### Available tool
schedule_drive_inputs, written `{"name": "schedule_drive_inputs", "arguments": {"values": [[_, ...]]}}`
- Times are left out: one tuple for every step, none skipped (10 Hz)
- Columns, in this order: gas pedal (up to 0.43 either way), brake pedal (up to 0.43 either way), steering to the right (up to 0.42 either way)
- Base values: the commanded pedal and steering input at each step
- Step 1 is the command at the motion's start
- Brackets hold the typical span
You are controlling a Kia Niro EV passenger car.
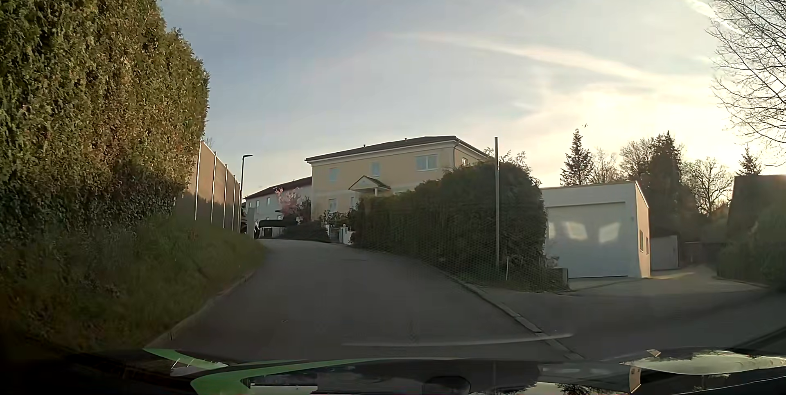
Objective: Follow the waypoints while adhering to traffic rules and regulations
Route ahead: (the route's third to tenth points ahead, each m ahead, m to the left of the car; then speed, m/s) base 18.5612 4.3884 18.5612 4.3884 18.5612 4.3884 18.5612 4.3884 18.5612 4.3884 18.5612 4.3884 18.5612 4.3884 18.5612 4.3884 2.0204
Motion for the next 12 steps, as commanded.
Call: {"name": "schedule_drive_inputs", "arguments": {"values": [[0.28, 0.0, -0.076], [0.28, 0.0, -0.076], [0.28, 0.0, -0.075], [0.268, 0.0, -0.075], [0.268, 0.0, -0.075], [0.268, 0.0, -0.075], [0.268, 0.0, -0.075], [0.28, 0.0, -0.075], [0.28, 0.0, -0.075], [0.28, 0.0, -0.076], [0.28, 0.0, -0.077], [0.28, 0.0, -0.08]]}}
